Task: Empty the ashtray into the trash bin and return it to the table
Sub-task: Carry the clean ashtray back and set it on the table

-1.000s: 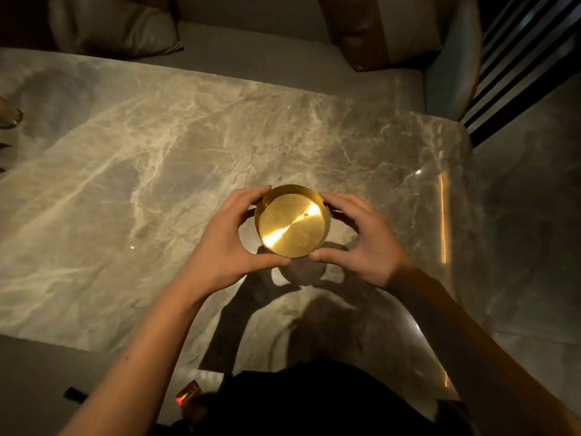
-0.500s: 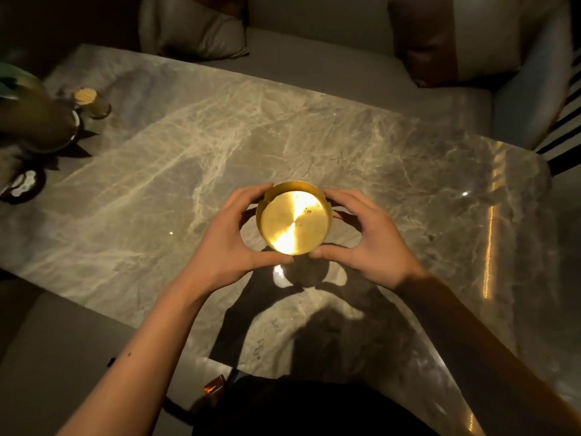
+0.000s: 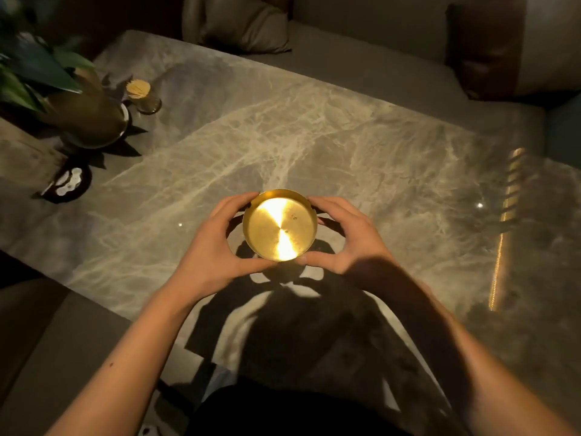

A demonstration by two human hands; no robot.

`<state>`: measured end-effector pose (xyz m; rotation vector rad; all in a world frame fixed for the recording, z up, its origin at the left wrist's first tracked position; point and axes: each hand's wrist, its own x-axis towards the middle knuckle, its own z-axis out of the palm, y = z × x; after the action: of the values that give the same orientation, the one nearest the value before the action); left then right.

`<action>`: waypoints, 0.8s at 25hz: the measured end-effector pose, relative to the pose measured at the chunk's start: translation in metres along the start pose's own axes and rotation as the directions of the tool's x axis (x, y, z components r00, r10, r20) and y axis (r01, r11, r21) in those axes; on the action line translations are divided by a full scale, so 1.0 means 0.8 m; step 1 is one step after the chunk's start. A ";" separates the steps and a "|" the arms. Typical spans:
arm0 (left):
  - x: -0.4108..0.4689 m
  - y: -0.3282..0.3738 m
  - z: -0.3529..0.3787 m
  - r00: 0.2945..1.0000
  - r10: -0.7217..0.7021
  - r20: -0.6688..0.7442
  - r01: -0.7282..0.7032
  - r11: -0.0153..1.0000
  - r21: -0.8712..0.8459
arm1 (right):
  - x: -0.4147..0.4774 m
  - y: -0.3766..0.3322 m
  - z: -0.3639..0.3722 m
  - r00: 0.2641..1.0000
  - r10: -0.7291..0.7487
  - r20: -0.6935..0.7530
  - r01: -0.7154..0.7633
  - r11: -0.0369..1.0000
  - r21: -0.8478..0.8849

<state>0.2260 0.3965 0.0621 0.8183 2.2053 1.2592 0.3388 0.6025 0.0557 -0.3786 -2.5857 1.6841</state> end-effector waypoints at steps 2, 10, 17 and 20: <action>0.015 -0.046 -0.053 1.000 -0.017 0.018 0.018 1.000 -0.016 | 0.041 -0.016 0.054 1.000 0.023 -0.008 -0.023 1.000 -0.006; 0.032 -0.173 -0.254 1.000 0.015 0.003 -0.015 1.000 0.020 | 0.179 -0.097 0.233 1.000 0.009 0.015 -0.008 0.999 -0.037; -0.012 -0.257 -0.328 0.994 -0.041 -0.103 0.038 0.999 -0.030 | 0.241 -0.131 0.328 0.982 -0.009 0.188 0.033 0.992 -0.125; -0.033 -0.292 -0.348 0.988 -0.101 -0.116 0.094 0.993 -0.070 | 0.254 -0.138 0.367 0.970 -0.013 0.243 0.049 0.988 -0.144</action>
<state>0.0018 0.1183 -0.0092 0.6170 2.2560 1.3553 0.0749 0.3412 0.0131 -0.1418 -2.8839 1.6244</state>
